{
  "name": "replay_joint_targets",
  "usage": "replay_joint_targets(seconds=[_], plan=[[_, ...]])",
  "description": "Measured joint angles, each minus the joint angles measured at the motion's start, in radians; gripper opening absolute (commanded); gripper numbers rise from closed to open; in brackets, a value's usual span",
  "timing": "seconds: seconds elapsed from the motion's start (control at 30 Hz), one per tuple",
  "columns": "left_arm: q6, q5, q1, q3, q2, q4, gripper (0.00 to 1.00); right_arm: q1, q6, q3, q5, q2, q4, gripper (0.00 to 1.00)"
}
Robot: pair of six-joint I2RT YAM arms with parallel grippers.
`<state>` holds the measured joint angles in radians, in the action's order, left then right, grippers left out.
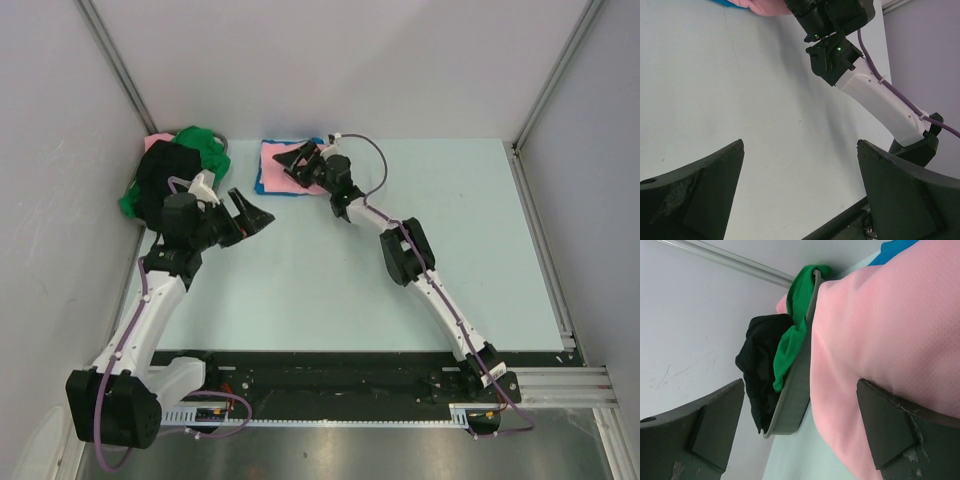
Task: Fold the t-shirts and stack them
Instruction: Neatly place the folded tshirt to the corner, then reset both grippers
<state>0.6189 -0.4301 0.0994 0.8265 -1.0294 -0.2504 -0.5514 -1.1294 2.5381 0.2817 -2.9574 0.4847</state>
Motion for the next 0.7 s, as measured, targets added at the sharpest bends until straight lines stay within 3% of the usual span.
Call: replay_joint_targets(seconds=[0.2,0.43,0.6,0.7], plan=[[0.000,-0.002,0.003,0.001,0.014,-0.010,1.00,0.016,-0.031,-0.188,0.027,0.096,0.121,1.00],[-0.036,0.042,0.006,0.084,0.080,-0.124,1.00,0.044,-0.022,-0.398,0.089,0.370,0.168,1.00],[-0.069,0.069,0.006,0.169,0.124,-0.188,1.00,0.089,-0.001,-0.487,0.238,0.676,0.164,1.00],[-0.098,0.090,0.006,0.193,0.182,-0.210,1.00,0.114,0.159,-0.656,0.271,0.961,0.053,1.00]])
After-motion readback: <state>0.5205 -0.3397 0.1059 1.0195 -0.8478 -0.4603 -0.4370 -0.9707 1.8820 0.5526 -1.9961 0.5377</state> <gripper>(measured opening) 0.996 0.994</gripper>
